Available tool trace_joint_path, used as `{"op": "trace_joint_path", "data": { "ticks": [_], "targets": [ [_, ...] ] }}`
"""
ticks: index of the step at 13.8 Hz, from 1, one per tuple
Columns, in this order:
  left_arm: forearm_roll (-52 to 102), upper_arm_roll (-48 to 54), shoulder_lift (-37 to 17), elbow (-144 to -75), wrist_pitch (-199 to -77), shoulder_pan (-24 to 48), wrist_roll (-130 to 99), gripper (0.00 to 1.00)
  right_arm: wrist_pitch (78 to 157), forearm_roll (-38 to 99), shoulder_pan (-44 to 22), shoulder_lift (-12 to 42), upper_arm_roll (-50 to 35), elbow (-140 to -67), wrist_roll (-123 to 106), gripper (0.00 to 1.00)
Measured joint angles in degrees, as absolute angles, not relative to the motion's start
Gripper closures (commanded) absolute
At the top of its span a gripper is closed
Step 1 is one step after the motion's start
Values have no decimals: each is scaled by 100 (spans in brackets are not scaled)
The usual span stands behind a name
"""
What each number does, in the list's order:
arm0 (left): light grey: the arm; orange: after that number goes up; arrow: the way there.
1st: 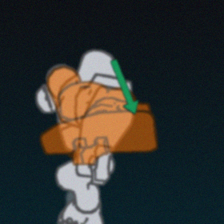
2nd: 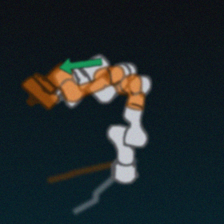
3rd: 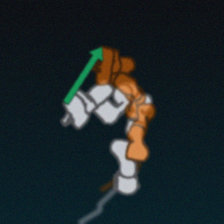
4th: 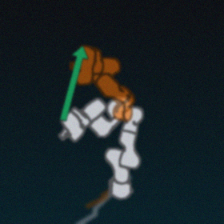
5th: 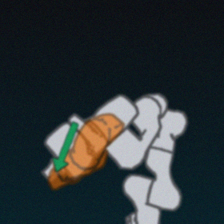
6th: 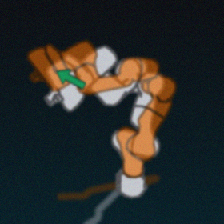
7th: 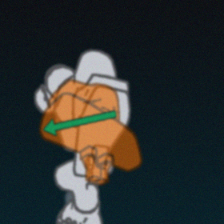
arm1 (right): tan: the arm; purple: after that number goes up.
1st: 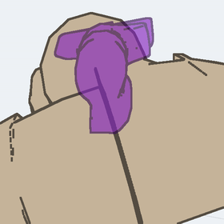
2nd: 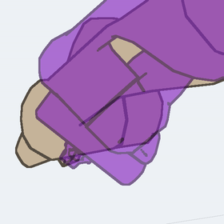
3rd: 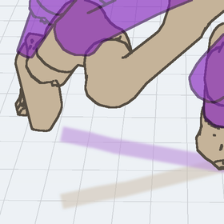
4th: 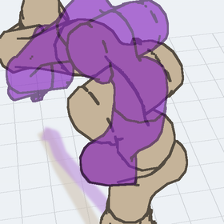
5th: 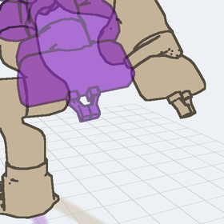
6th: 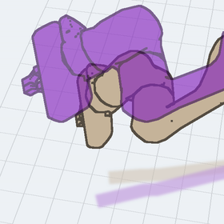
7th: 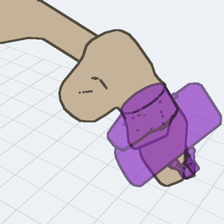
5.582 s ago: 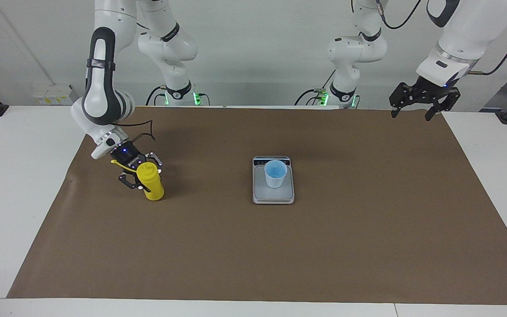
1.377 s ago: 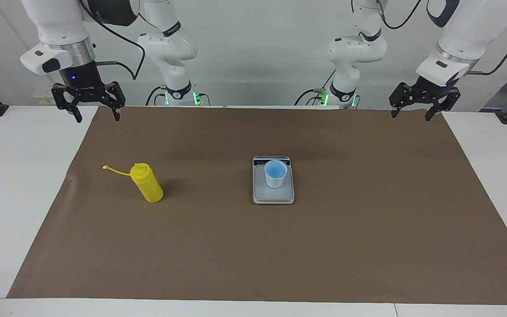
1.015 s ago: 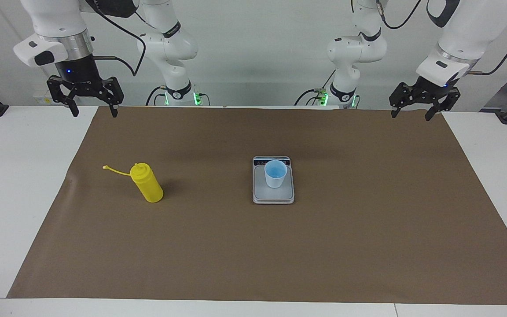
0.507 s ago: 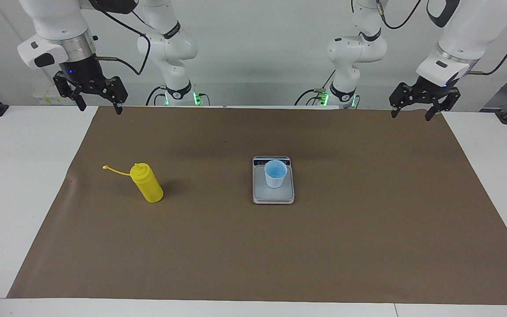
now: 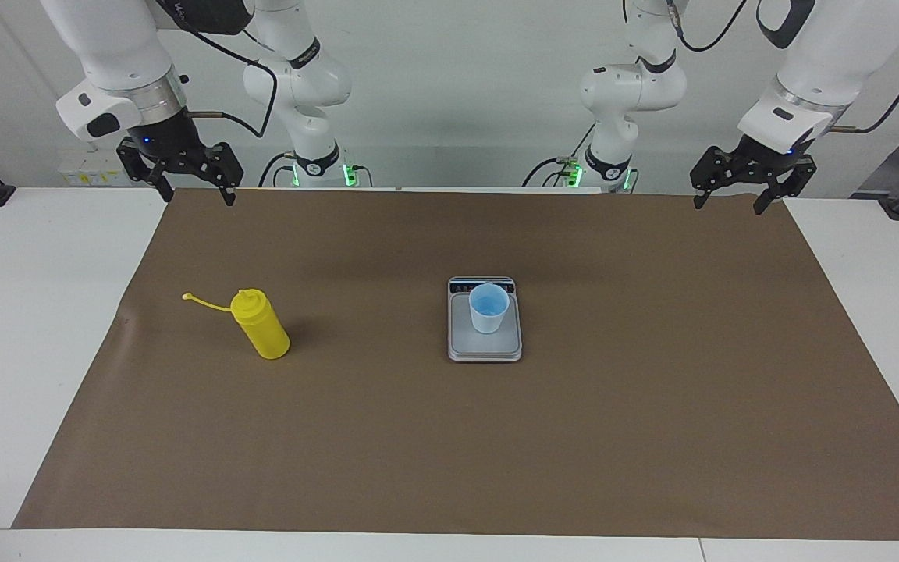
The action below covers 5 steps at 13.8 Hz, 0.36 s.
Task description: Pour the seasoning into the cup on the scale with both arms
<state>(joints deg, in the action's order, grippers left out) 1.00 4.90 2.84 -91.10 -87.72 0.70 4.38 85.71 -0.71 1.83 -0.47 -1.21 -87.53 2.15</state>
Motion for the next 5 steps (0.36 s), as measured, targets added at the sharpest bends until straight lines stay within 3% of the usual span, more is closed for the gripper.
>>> {"op": "trace_joint_path", "data": {
  "ticks": [5],
  "targets": [
    [100, 490, 284, -9110, -8772, 70, 438, 0, 8571, -25, 183, -108, -126, -8852, 215, 0]
  ]
}}
